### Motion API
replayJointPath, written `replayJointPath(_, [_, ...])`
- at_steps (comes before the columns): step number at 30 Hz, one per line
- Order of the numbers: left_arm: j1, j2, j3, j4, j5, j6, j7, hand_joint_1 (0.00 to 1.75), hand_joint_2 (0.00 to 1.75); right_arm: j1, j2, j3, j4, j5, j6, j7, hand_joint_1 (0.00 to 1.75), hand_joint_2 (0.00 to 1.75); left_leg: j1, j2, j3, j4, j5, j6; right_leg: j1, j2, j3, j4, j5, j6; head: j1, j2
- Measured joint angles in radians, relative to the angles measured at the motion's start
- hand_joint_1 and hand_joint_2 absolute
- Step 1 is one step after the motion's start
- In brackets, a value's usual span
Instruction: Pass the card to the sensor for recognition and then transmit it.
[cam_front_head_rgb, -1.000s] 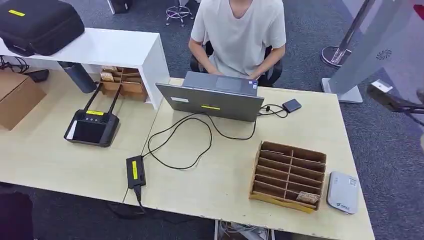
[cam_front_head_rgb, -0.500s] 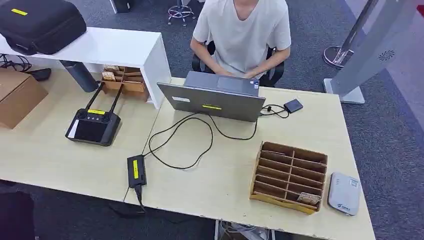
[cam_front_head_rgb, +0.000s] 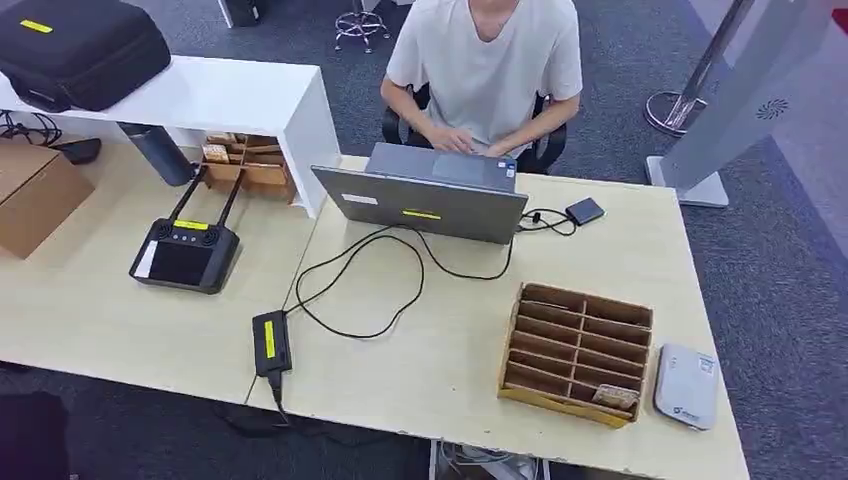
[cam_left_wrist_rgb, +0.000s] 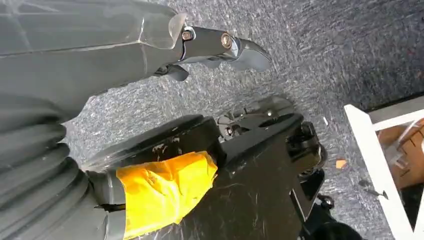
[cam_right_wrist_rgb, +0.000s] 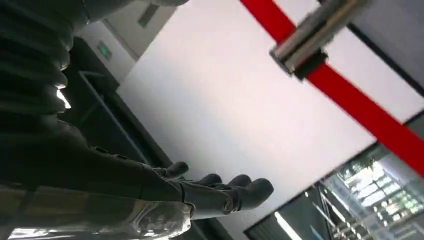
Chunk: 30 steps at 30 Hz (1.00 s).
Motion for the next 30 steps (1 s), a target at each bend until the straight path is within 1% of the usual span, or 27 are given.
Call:
replayJointPath(3, [0.001,0.0,0.001,0.0,0.002,-0.01,0.015,0.0,1.75,0.052,0.101,-0.002,-0.018,0.004,0.01,0.027,0.0,1.75,0.001,0.002,0.001,-0.001,-0.001,-0.001,0.0,0.002,0.0,0.0,0.0,0.0,0.0,0.0])
replayJointPath(5, [0.003,-0.001,0.004,0.001,0.011,-0.024,0.021,0.0,1.75,0.072,0.185,0.006,-0.018,0.005,-0.003,0.045,0.0,1.75,0.001,0.003,0.001,-0.001,-0.001,-0.001,0.001,0.003,0.0,0.0,0.0,0.0,-0.001,0.0])
replayJointPath(7, [0.005,-0.001,0.011,0.001,0.022,-0.037,0.025,0.0,1.75,0.08,0.252,0.019,-0.007,0.005,-0.011,0.059,0.0,1.75,0.0,0.005,0.002,-0.002,-0.001,-0.001,0.0,0.005,0.0,0.0,0.0,-0.001,0.0,0.0])
replayJointPath(10, [0.007,0.0,0.022,0.001,0.028,-0.062,0.026,0.0,1.75,0.081,0.336,0.044,0.032,0.005,-0.014,0.073,0.0,1.75,0.001,0.008,0.003,-0.002,-0.001,-0.001,0.0,0.007,0.0,0.001,0.0,-0.001,0.0,0.0])
replayJointPath(14, [0.009,0.0,0.031,0.001,0.045,-0.089,0.026,0.0,1.75,0.069,0.444,0.087,0.088,0.005,0.023,0.092,0.0,1.75,0.001,0.008,0.003,-0.002,-0.001,-0.001,0.0,0.008,0.001,0.001,0.0,-0.002,0.0,0.0])
replayJointPath(17, [0.012,0.0,0.047,0.001,0.065,-0.113,0.031,0.0,1.75,0.035,0.519,0.108,0.149,0.005,0.031,0.104,0.0,1.75,0.001,0.01,0.004,-0.002,0.0,-0.002,0.0,0.01,0.001,0.002,0.0,-0.002,-0.001,0.0])
replayJointPath(18, [0.013,0.0,0.05,0.001,0.072,-0.12,0.036,0.0,0.0,0.016,0.541,0.111,0.179,0.005,0.029,0.102,0.0,1.75,0.001,0.011,0.004,-0.002,0.0,-0.002,0.0,0.011,0.001,0.002,0.001,-0.002,0.0,0.0])
replayJointPath(20, [0.014,0.0,0.054,0.002,0.078,-0.127,0.04,0.0,0.0,-0.017,0.571,0.114,0.232,0.0,0.024,0.101,0.0,1.75,0.001,0.013,0.004,-0.002,0.0,-0.002,0.0,0.012,0.001,0.002,0.001,-0.003,0.0,0.0])
replayJointPath(22, [0.015,0.001,0.061,0.002,0.088,-0.125,0.05,0.0,0.0,-0.063,0.606,0.103,0.295,-0.033,0.028,0.091,0.0,1.75,0.001,0.014,0.004,-0.002,0.0,-0.003,0.001,0.013,0.001,0.002,0.002,-0.004,0.0,0.0])
replayJointPath(23, [0.016,0.001,0.066,0.002,0.097,-0.122,0.056,0.0,1.75,-0.092,0.628,0.084,0.332,-0.073,0.037,0.08,0.0,1.75,0.001,0.015,0.005,-0.002,0.0,-0.003,0.0,0.013,0.001,0.002,0.002,-0.004,0.0,0.0])
replayJointPath(25, [0.019,0.001,0.077,0.002,0.109,-0.114,0.058,0.0,1.75,-0.15,0.676,0.022,0.403,-0.179,0.066,0.064,0.0,1.75,0.001,0.016,0.006,-0.002,0.0,-0.003,0.0,0.014,0.001,0.002,0.002,-0.004,0.0,0.0])
replayJointPath(27, [0.022,0.002,0.082,0.002,0.118,-0.112,0.063,0.0,1.75,-0.203,0.714,-0.044,0.47,-0.253,0.097,0.06,0.0,1.75,0.001,0.015,0.006,-0.002,0.001,-0.003,0.0,0.014,0.001,0.002,0.002,-0.004,0.0,0.0])
replayJointPath(28, [0.025,0.002,0.082,0.002,0.123,-0.111,0.064,0.0,1.75,-0.229,0.731,-0.082,0.512,-0.283,0.103,0.06,0.0,1.75,0.001,0.015,0.006,-0.002,0.001,-0.004,0.0,0.014,0.001,0.003,0.002,-0.004,0.0,0.0])
replayJointPath(30, [0.028,0.002,0.085,0.002,0.134,-0.104,0.066,0.0,1.75,-0.265,0.76,-0.139,0.583,-0.33,0.089,0.059,0.0,1.75,0.001,0.015,0.006,-0.002,0.001,-0.004,0.0,0.014,0.001,0.003,0.002,-0.004,-0.001,0.0])
